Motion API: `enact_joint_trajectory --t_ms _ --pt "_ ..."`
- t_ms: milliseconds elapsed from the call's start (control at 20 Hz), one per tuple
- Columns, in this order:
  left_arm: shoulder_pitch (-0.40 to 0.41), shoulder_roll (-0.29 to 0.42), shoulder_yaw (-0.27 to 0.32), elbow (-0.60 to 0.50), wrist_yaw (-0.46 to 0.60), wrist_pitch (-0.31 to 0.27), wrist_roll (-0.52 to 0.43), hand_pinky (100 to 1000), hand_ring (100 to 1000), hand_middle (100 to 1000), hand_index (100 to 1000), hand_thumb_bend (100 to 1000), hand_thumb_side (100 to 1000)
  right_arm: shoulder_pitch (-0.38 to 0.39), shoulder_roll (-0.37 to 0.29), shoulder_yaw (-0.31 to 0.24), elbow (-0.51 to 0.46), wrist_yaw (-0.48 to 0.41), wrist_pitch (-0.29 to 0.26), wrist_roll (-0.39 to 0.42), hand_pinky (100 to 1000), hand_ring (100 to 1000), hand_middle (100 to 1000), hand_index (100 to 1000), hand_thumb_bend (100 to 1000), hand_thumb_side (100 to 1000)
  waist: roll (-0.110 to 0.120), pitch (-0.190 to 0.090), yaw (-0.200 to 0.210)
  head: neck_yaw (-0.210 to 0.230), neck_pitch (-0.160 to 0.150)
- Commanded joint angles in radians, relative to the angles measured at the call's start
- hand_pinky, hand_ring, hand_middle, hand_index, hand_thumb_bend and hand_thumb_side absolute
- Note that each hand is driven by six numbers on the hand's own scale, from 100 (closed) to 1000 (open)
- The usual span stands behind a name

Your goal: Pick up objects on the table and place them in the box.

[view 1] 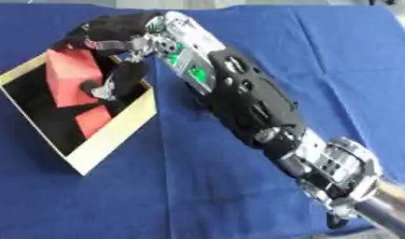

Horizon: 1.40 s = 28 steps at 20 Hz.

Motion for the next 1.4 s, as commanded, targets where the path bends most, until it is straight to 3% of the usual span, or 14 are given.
enact_joint_trajectory --t_ms 50,100,200,250,300,350,450,550,650,700,750,950,1150,1400 --pt "-0.010 0.010 0.002 -0.017 0.005 0.001 -0.002 709 785 759 802 172 701 -0.027 0.004 -0.013 -0.023 0.021 -0.011 0.002 896 980 888 1000 100 673 0.009 -0.020 -0.001 0.001 0.003" --pt "-0.010 0.009 0.001 -0.017 0.005 0.002 -0.002 709 785 759 802 172 702 -0.028 0.004 -0.013 -0.022 0.022 -0.013 0.002 897 980 887 1000 100 661 0.009 -0.020 -0.001 0.002 0.004" --pt "-0.010 0.009 0.001 -0.017 0.006 0.002 -0.003 709 785 759 802 173 700 -0.029 0.006 -0.013 -0.023 0.022 -0.015 0.005 898 980 883 1000 105 520 0.009 -0.021 -0.001 0.002 0.004" --pt "-0.010 0.009 0.001 -0.017 0.006 0.002 -0.003 709 785 759 802 171 697 -0.029 0.007 -0.011 -0.022 0.020 -0.017 0.011 902 985 884 1000 227 309 0.009 -0.021 -0.001 0.003 0.003" --pt "-0.010 0.008 0.001 -0.017 0.006 0.002 -0.003 709 785 758 802 170 694 -0.029 0.009 -0.011 -0.020 0.015 -0.019 0.022 902 984 881 1000 303 165 0.009 -0.021 -0.001 0.003 0.003" --pt "-0.010 0.008 0.001 -0.017 0.006 0.002 -0.004 709 785 758 802 170 692 -0.028 0.010 -0.011 -0.019 0.006 -0.018 0.035 902 979 872 1000 389 100 0.009 -0.021 -0.001 0.002 0.003" --pt "-0.010 0.008 0.001 -0.017 0.007 0.002 -0.004 710 785 758 802 171 693 -0.029 0.010 -0.016 -0.022 -0.015 -0.008 0.050 900 971 856 1000 312 100 0.009 -0.022 -0.001 0.002 0.003" --pt "-0.010 0.008 0.001 -0.017 0.007 0.002 -0.004 710 785 758 802 172 693 -0.029 0.009 -0.021 -0.033 -0.038 0.015 0.037 895 963 845 1000 337 100 0.009 -0.022 -0.001 0.003 0.003" --pt "-0.010 0.007 0.001 -0.017 0.007 0.002 -0.004 710 785 758 802 173 695 -0.029 0.009 -0.020 -0.042 -0.063 0.035 0.016 893 961 843 1000 237 110 0.009 -0.022 0.000 0.003 0.003" --pt "-0.009 0.007 0.001 -0.017 0.007 0.002 -0.004 709 785 758 801 172 695 -0.030 0.008 -0.020 -0.048 -0.073 0.040 0.006 892 958 839 1000 180 224 0.009 -0.022 0.000 0.003 0.003" --pt "-0.009 0.007 0.001 -0.017 0.007 0.002 -0.004 709 785 757 801 170 695 -0.029 0.006 -0.021 -0.055 -0.082 0.047 -0.006 886 950 826 996 149 248 0.009 -0.023 -0.001 0.003 0.004" --pt "-0.005 0.008 0.005 -0.017 0.005 0.003 0.001 709 785 757 801 171 694 -0.025 -0.031 -0.035 -0.135 -0.136 0.082 -0.044 880 933 814 979 100 246 0.007 -0.024 -0.003 0.013 0.011" --pt "0.001 0.012 0.009 -0.017 0.000 0.005 0.006 709 785 757 801 171 694 -0.013 -0.135 -0.057 -0.285 -0.236 0.114 -0.037 878 924 806 958 100 286 0.003 -0.028 -0.011 0.053 0.018" --pt "0.008 0.019 0.014 -0.017 -0.007 0.007 0.010 709 785 757 801 170 694 0.045 -0.318 -0.094 -0.459 -0.365 0.154 -0.030 874 913 792 932 100 297 0.001 -0.028 -0.023 0.087 0.020"
